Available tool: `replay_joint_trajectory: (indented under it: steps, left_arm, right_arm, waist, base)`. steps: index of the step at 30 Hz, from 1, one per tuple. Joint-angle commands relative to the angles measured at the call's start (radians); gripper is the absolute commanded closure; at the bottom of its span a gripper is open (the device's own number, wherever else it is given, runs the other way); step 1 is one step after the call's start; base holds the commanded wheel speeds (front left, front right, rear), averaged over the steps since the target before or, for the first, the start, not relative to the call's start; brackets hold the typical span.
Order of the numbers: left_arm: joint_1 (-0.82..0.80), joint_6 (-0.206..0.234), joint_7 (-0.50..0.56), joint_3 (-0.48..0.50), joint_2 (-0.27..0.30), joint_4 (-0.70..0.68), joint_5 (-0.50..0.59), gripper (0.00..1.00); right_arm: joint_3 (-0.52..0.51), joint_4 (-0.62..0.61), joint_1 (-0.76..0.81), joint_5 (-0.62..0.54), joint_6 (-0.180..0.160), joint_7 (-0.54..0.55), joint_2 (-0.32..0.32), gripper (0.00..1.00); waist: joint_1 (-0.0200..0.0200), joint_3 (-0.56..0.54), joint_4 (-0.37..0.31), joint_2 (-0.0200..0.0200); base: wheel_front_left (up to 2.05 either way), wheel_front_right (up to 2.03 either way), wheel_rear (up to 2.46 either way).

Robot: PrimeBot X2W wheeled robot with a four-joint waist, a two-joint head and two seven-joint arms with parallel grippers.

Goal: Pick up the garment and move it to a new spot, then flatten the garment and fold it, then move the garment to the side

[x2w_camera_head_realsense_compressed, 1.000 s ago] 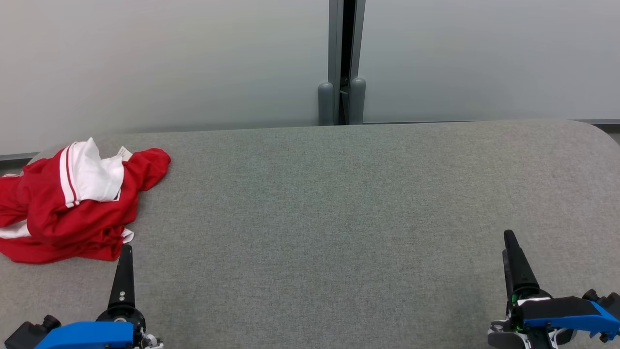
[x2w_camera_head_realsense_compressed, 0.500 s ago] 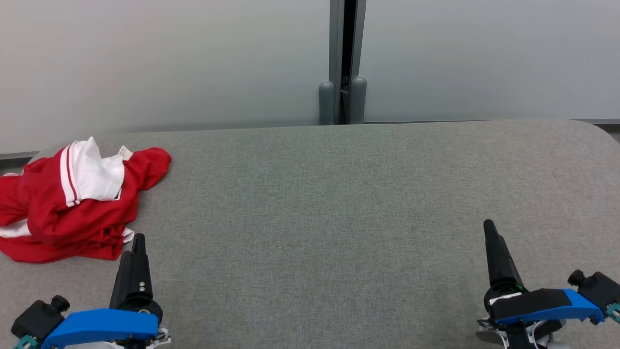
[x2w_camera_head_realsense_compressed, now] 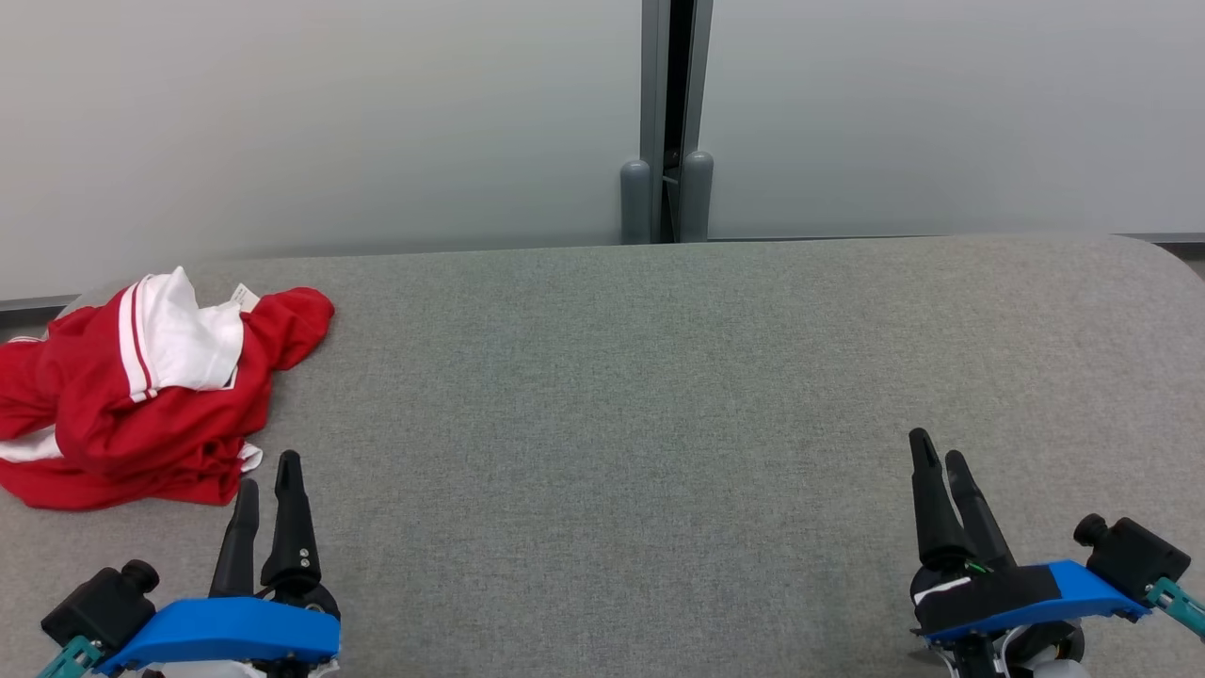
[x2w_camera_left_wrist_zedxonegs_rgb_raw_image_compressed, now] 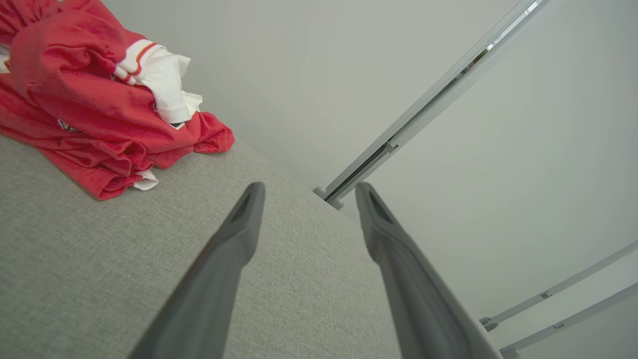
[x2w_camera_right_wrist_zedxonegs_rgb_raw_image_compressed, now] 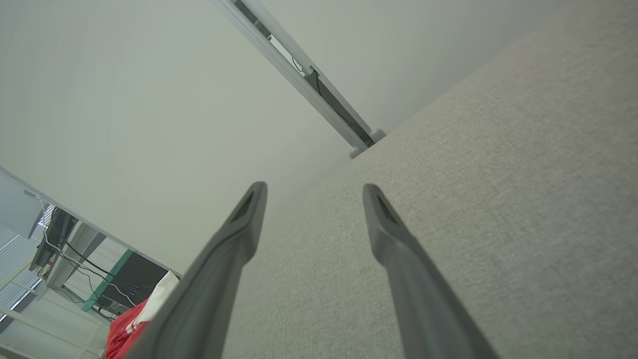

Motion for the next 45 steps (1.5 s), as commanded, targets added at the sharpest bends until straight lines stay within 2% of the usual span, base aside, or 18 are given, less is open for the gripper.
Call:
replay_joint_trajectory:
  steps: [1, 45]
  left_arm:
    - [-0.023, 0.004, -0.012, -0.004, 0.01, -0.012, 0.042, 0.0]
    - [-0.024, 0.031, -0.121, -0.051, 0.015, 0.006, 0.505, 0.0]
  right_arm:
    - [0.007, -0.009, -0.026, -0.039, 0.0, -0.013, -0.003, 0.0]
    - [0.055, 0.014, -0.031, -0.487, 0.0, -0.123, -0.004, 0.0]
  waist:
    - [-0.0001, 0.0, 0.001, 0.0]
    - [-0.0001, -0.007, 0.01, 0.0]
  base:
    - [0.0, 0.0, 0.0]
    - [0.0, 0.0, 0.0]
